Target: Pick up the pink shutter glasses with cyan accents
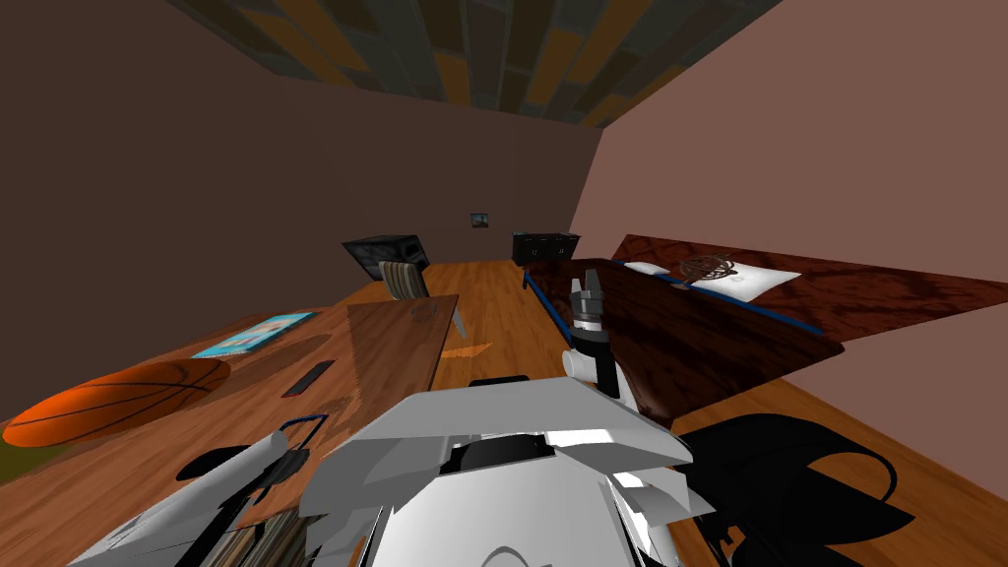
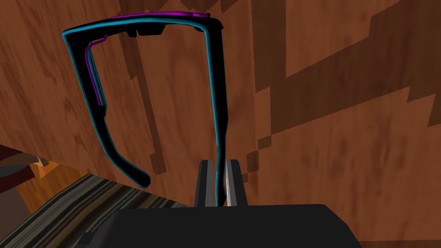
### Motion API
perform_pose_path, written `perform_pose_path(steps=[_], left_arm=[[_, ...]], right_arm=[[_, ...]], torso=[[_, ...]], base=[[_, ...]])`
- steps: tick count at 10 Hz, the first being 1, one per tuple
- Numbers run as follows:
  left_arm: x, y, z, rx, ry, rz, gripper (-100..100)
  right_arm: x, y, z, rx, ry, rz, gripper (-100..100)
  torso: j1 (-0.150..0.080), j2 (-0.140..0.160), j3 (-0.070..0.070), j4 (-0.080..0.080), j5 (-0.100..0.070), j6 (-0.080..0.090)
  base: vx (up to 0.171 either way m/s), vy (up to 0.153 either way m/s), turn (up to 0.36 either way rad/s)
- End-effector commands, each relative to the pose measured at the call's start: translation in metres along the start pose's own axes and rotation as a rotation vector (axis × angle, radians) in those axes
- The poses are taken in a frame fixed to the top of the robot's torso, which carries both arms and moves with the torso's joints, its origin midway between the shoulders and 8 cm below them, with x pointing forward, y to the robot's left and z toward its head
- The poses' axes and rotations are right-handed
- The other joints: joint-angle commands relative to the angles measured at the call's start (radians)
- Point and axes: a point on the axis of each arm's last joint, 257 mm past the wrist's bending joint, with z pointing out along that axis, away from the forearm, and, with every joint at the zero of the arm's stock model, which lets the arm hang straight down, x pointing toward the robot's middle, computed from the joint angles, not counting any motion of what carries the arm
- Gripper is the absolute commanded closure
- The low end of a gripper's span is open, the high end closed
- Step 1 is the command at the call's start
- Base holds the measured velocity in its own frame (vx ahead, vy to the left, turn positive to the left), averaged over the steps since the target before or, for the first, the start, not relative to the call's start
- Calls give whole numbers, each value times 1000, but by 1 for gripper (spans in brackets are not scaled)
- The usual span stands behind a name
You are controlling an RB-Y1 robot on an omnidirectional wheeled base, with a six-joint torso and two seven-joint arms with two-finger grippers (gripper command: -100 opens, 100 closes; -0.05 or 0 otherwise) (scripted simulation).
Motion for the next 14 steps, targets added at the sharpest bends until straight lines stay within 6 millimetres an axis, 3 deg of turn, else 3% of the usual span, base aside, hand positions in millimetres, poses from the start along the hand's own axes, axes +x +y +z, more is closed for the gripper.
perform_pose_path(steps=[1, 14], left_arm=[[1, 0, 0, 0, 5, 31, 100], [-31, 9, -6, -36, 83, 109, 100]], right_arm=[[0, 0, 0, 0, 0, 0, 0], [0, 0, 0, 0, 0, 0, 0]], torso=[[0, 0, 0, 0, 0, 0], [2, 3, 2, 1, 2, 0]], base=[[78, 3, -30], [101, -2, 104]])
